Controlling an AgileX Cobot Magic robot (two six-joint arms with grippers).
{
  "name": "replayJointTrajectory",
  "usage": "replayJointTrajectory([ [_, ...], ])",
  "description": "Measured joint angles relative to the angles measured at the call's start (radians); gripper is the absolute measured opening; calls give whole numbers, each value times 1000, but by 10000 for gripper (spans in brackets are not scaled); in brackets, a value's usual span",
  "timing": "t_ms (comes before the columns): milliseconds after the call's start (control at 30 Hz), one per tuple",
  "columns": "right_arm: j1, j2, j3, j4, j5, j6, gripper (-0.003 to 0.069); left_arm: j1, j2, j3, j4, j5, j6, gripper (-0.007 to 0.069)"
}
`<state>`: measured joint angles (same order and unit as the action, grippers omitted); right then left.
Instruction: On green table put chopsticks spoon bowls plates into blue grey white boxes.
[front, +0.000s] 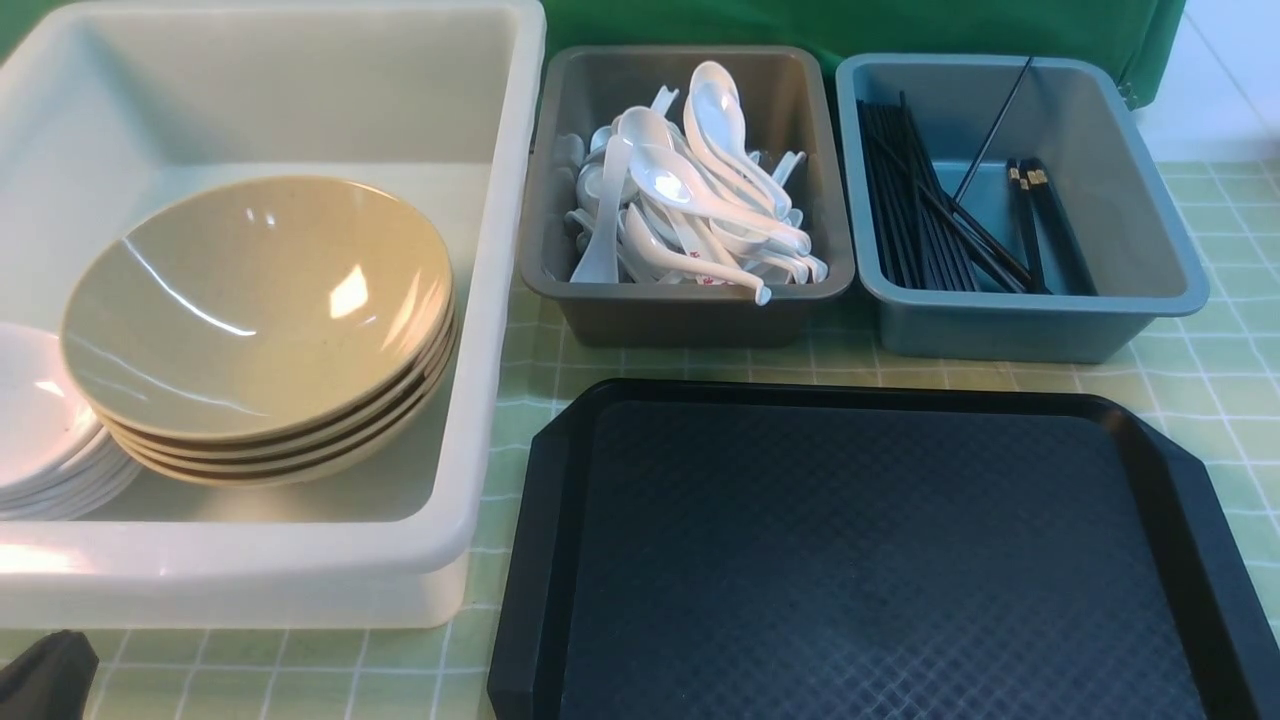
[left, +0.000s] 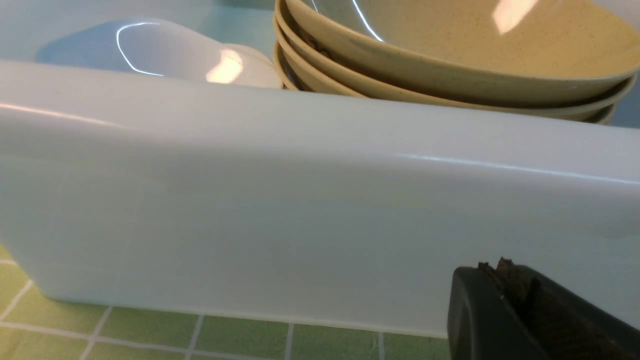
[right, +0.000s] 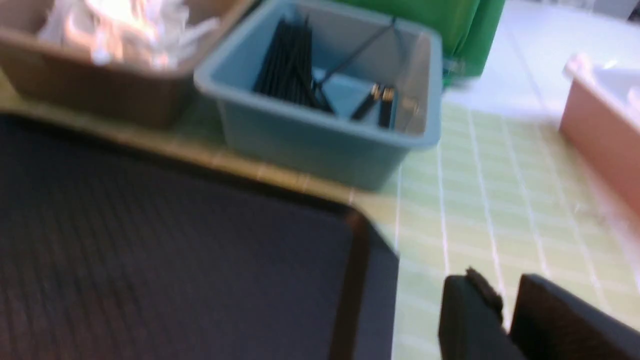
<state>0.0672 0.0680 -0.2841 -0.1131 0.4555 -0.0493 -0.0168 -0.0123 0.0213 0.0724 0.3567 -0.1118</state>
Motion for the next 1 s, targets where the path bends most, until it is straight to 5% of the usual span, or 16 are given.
replayJointTrajectory([
  [367, -228, -77, 255, 0, -46, 70, 152, 0, 0, 0, 0, 0, 0, -1],
  [1000, -238, -77, 288, -1, -166, 70, 162, 0, 0, 0, -1, 0, 0, -1],
])
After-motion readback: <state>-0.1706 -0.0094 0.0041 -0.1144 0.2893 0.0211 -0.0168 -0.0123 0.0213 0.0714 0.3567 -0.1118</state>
